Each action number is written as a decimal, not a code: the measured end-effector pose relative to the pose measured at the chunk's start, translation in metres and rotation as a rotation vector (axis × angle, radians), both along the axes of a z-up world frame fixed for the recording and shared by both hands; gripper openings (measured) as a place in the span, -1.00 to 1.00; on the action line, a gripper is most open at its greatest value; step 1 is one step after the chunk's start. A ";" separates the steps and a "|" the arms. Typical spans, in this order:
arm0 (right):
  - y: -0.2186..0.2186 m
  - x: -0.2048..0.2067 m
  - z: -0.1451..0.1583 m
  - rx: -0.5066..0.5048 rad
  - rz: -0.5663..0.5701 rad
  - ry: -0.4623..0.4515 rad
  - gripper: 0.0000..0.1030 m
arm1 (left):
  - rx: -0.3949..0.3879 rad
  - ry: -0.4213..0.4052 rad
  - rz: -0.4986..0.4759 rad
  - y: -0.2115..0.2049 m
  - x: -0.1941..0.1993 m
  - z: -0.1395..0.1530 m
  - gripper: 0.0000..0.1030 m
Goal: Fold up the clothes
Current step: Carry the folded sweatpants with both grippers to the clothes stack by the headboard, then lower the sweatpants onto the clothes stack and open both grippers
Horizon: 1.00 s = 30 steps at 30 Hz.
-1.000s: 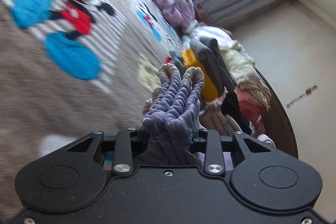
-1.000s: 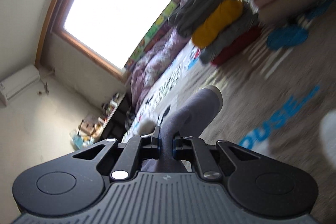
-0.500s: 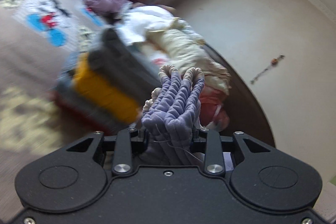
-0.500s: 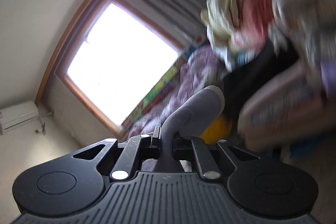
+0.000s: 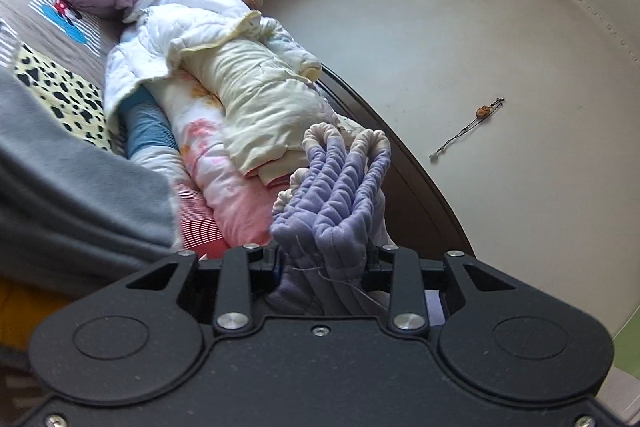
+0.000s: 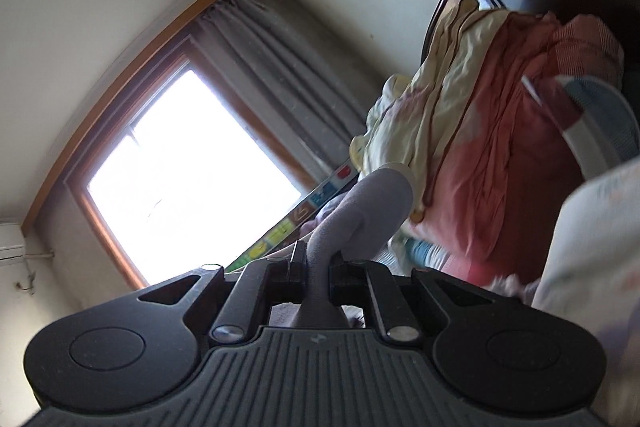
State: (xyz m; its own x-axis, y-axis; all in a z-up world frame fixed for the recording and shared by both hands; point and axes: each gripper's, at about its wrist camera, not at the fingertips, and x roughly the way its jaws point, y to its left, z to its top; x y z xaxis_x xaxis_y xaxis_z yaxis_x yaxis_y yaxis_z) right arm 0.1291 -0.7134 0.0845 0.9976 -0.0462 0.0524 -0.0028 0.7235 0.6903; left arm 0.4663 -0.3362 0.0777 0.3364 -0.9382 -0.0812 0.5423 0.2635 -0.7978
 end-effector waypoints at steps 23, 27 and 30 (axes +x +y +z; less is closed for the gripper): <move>0.033 -0.037 -0.013 -0.193 -0.159 0.236 0.35 | 0.336 -0.162 0.123 0.017 -0.061 -0.023 0.74; 0.063 -0.051 -0.022 -0.154 -0.107 0.289 0.55 | 0.388 -0.179 0.129 0.028 -0.098 -0.016 0.87; 0.088 -0.060 -0.027 -0.146 -0.063 0.333 0.82 | 0.459 -0.231 0.142 0.038 -0.131 -0.008 0.98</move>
